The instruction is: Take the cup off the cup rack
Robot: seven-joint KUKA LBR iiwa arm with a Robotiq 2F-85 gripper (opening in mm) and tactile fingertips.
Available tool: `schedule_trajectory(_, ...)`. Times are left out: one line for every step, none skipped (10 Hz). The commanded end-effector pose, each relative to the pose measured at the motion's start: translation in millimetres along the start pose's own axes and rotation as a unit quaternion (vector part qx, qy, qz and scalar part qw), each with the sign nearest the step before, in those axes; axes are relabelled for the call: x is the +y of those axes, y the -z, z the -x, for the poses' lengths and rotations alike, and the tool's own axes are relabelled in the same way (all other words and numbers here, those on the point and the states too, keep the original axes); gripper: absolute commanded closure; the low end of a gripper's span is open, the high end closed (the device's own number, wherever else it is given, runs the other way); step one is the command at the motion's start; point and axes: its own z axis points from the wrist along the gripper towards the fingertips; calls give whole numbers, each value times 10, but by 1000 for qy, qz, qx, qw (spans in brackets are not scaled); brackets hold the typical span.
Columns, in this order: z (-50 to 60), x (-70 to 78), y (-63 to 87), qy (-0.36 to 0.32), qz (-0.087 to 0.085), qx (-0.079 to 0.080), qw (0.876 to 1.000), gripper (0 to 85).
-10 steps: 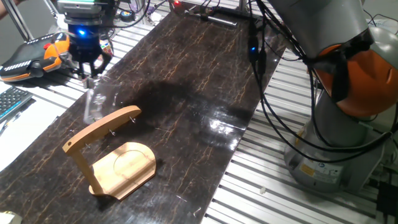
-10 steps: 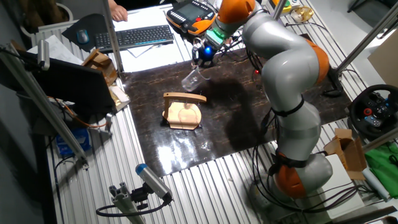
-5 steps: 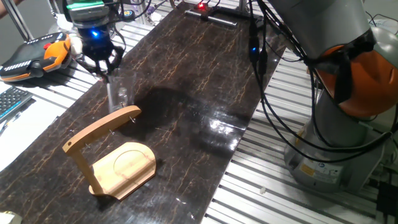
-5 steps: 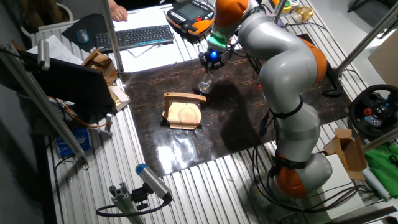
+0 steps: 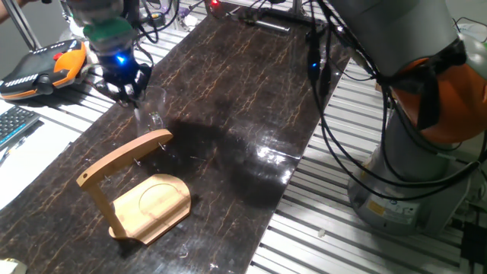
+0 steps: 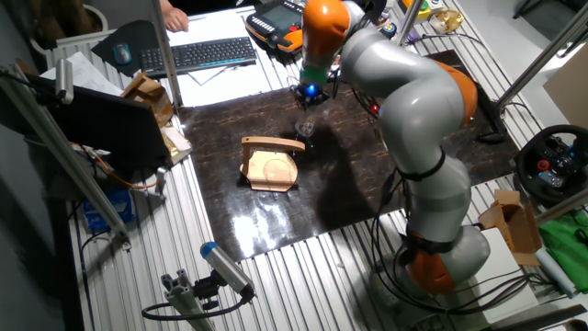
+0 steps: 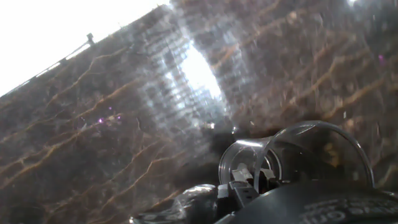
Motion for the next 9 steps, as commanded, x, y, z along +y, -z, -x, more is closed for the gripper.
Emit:
schedule_trajectory(2, 0, -16, 70, 1, -55, 996, 830)
schedule_trajectory(12, 15, -60, 72, -3, -57, 996, 830)
schedule_trajectory(27, 41, -132, 72, -4, -60, 996, 830)
schedule_trajectory(40, 71, -207, 70, -3, -59, 996, 830)
schedule_trajectory(44, 105, -244, 65, -5, -55, 996, 830)
schedule_trajectory(45, 104, -232, 63, -1, -41, 997, 830)
schedule_trajectory(44, 103, -224, 58, 4, -31, 998, 830)
schedule_trajectory(43, 105, -221, 56, 6, -28, 998, 830)
schedule_trajectory(44, 121, -221, 53, 6, -28, 998, 827)
